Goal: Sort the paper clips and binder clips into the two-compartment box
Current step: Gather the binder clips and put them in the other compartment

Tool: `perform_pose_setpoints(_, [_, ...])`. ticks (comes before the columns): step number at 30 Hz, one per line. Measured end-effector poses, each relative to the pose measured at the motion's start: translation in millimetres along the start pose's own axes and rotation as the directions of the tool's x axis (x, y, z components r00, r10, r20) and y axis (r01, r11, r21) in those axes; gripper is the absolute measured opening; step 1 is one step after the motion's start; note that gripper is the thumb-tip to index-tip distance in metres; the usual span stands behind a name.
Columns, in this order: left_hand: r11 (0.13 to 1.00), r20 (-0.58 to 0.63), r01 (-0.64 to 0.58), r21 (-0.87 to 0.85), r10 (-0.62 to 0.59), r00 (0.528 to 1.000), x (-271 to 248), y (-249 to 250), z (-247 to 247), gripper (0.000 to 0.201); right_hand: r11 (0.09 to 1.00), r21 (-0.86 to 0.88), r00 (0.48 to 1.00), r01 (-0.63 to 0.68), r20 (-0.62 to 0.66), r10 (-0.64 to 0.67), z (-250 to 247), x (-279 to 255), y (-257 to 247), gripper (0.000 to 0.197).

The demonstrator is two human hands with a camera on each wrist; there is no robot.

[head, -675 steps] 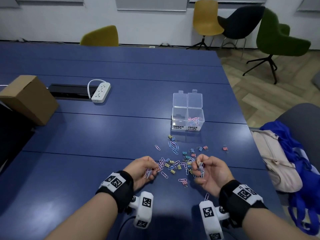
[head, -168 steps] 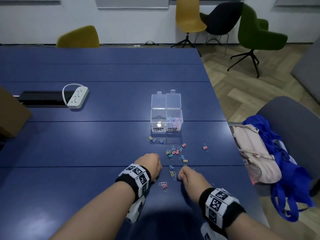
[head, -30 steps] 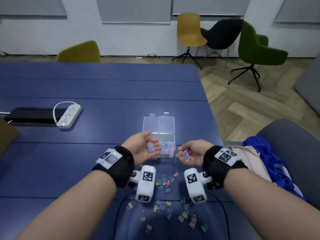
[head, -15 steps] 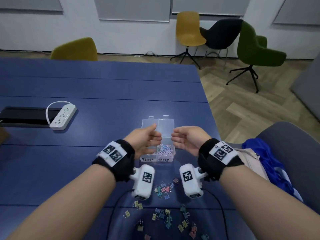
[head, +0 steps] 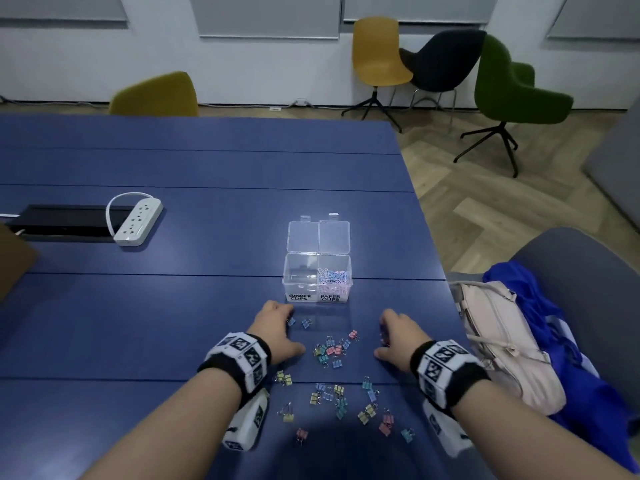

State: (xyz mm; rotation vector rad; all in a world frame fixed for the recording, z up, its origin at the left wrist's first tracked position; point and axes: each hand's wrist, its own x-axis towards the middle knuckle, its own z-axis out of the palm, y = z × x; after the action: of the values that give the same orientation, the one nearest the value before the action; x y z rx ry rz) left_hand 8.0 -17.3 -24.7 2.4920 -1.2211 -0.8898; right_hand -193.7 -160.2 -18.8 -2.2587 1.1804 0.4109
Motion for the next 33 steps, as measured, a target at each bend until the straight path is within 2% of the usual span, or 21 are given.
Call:
perform_pose_setpoints(3, [0.991,0.036,-0.068,0.118,0.064,0.997,1,17,12,0.072,0.993,-0.091,0.997,0.077,0.014,-0.076,12,3,-24,0.038])
perform_pose_setpoints(8, [0.929,0.094,-0.151,0.338,0.127,0.987,1,31,20,0.036,0.948,-0.209,0.969,0.242,0.102,-0.225,21,2,-45,0.04])
perform_pose_setpoints(13, [0.961,0.049,-0.055,0.271,0.044,0.998,-5,33,23,0.029,0.913,-0.277,0.951,0.3,0.16,-0.264,23,6,-55,0.03])
perform_pose_setpoints(15, [0.976,0.042,0.013,0.216,-0.023,0.999,-8,33,21,0.029,0.912,-0.287,0.953,0.293,0.16,-0.256,25,5,-55,0.03])
perform_pose_setpoints(21, [0.941,0.048,0.08,0.328,-0.101,0.994,-10,28,20,0.044,0.936,-0.287,0.975,0.205,0.142,-0.169,32,0,-48,0.032])
perform_pose_setpoints(28, [0.891,0.03,0.056,0.45,-0.078,0.997,-19,21,29,0.043,0.955,-0.26,0.989,0.141,0.077,-0.125,35,-9,-43,0.033])
perform_pose_setpoints(31, [0.93,-0.006,0.088,0.358,-0.092,0.996,-21,20,28,0.031,0.95,-0.284,0.99,0.126,0.093,-0.104,34,-13,-40,0.034])
perform_pose_setpoints(33, [0.976,-0.049,0.133,0.17,-0.127,0.991,-19,16,21,0.02,0.957,-0.262,0.99,0.126,0.097,-0.104,31,-14,-37,0.03])
